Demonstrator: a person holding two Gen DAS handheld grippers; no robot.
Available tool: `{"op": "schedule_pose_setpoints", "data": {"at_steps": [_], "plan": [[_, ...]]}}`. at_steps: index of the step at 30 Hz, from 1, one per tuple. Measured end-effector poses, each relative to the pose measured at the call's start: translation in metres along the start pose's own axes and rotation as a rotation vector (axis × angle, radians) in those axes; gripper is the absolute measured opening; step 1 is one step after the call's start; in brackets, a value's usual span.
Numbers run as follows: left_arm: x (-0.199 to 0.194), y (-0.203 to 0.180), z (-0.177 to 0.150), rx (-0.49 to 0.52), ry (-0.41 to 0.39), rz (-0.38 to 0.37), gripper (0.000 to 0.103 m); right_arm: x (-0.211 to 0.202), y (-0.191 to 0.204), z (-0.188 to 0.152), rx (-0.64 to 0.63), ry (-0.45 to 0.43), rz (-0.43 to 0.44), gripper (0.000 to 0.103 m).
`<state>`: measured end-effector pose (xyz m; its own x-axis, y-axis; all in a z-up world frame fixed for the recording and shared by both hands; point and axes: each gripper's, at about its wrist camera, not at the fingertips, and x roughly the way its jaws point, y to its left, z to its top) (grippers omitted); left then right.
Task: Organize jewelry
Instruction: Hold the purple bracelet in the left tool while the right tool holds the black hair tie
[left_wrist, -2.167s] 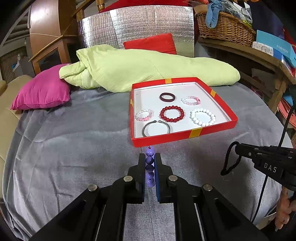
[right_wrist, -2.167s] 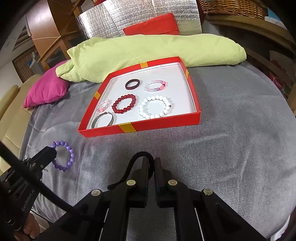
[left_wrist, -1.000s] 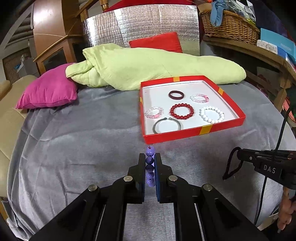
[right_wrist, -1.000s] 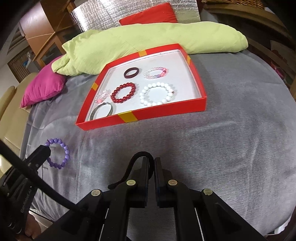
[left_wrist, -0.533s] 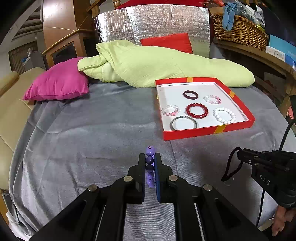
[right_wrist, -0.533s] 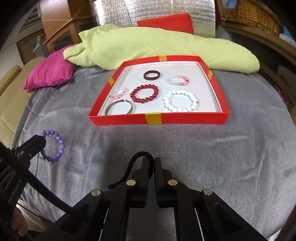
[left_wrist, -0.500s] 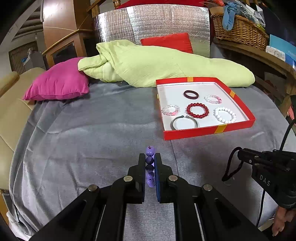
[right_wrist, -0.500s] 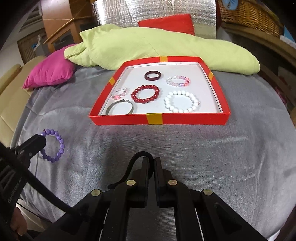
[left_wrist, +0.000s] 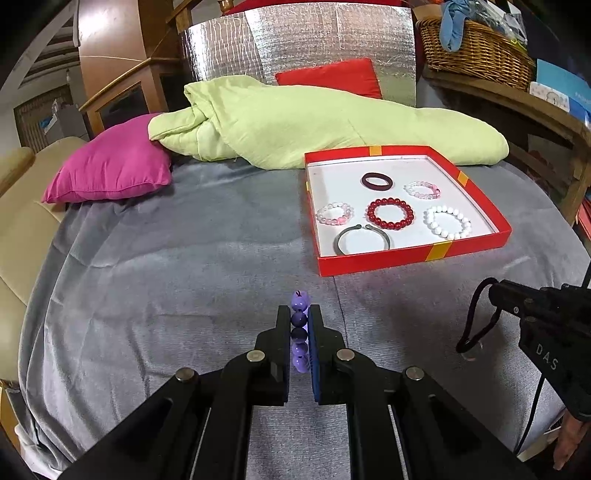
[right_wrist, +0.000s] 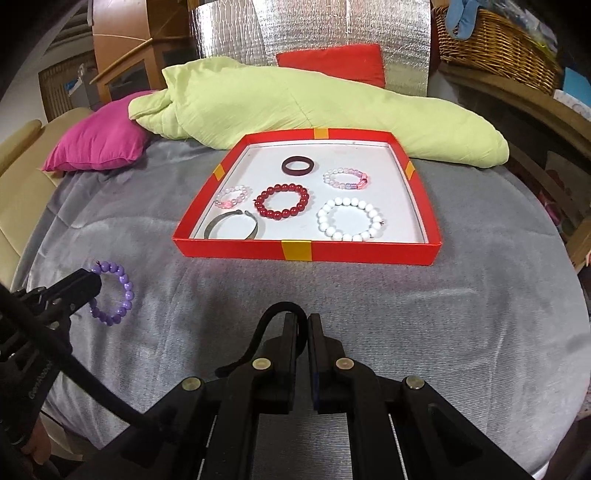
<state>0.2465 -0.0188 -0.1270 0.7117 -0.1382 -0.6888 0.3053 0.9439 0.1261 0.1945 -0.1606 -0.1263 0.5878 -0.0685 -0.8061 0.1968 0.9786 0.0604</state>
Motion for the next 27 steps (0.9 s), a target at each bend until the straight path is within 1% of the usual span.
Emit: {"op": "schedule_pose_setpoints", "data": {"at_steps": [16, 27], "plan": [[0.005, -0.003, 0.0, 0.006, 0.012, 0.015, 0.009, -0.011, -0.001, 0.001, -0.042, -0.053, -0.061, 0.006], [0.004, -0.001, -0.001, 0.004, 0.011, 0.013, 0.009, -0.011, 0.001, 0.001, -0.046, -0.056, -0.066, 0.006]]}}
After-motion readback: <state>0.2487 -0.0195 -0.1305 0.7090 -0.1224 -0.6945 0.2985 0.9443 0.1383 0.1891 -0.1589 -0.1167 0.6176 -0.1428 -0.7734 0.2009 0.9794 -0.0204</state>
